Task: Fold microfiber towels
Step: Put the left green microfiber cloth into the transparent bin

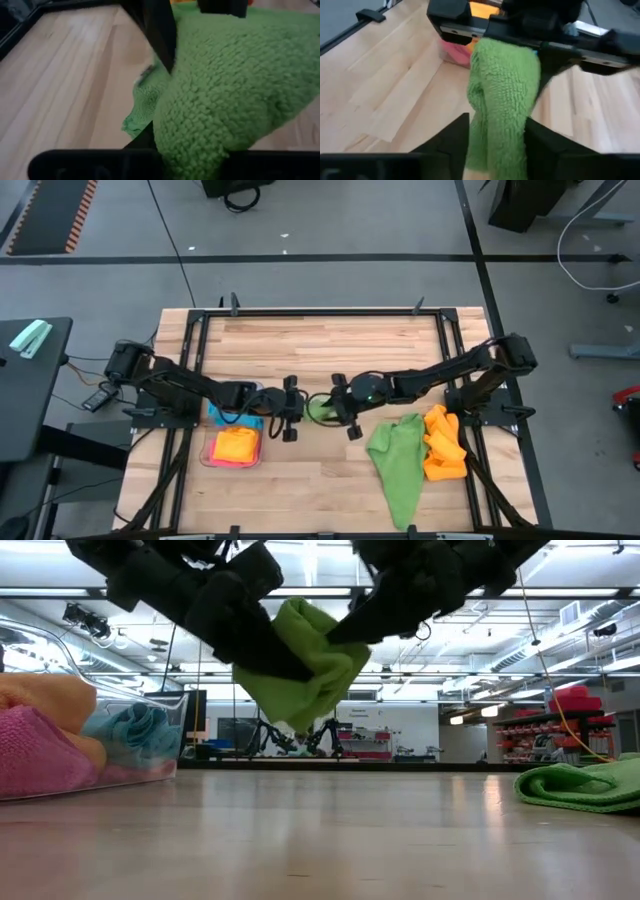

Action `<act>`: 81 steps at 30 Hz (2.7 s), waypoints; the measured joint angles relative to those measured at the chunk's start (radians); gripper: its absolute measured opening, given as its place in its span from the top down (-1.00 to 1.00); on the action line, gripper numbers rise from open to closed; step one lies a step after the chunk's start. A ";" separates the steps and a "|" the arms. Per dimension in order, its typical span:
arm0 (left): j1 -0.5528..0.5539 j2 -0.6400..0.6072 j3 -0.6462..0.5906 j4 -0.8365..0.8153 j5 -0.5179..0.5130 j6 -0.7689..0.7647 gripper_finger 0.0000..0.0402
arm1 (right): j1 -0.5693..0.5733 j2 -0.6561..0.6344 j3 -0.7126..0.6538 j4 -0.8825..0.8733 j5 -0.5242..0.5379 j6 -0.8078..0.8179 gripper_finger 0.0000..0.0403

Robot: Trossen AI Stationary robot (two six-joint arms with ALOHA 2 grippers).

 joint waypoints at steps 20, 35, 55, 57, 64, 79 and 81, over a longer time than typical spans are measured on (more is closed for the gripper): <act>0.029 -0.150 0.370 -1.155 0.132 -0.265 0.77 | -0.085 -0.137 0.000 -0.304 0.088 0.023 0.06; 0.002 -0.149 0.483 -1.568 0.731 -0.471 0.79 | -0.085 -0.137 -0.065 -0.236 0.098 0.019 0.06; -0.022 -0.381 0.119 -1.136 0.849 -0.712 0.76 | -0.066 -0.136 -0.077 -0.200 0.098 0.017 0.06; -0.025 -0.447 0.063 -1.049 0.893 -0.780 0.80 | -0.066 -0.136 -0.077 -0.193 0.097 0.017 0.06; -0.058 -0.580 -0.084 -0.935 0.912 -0.942 0.75 | -0.066 -0.136 -0.077 -0.180 0.097 0.023 0.06; -0.051 -0.566 -0.240 -0.784 0.986 -0.991 0.72 | -0.066 -0.136 -0.077 -0.151 0.097 0.027 0.06; -0.041 -0.559 -0.262 -0.779 0.987 -0.991 0.73 | -0.066 -0.136 -0.077 -0.149 0.097 0.027 0.06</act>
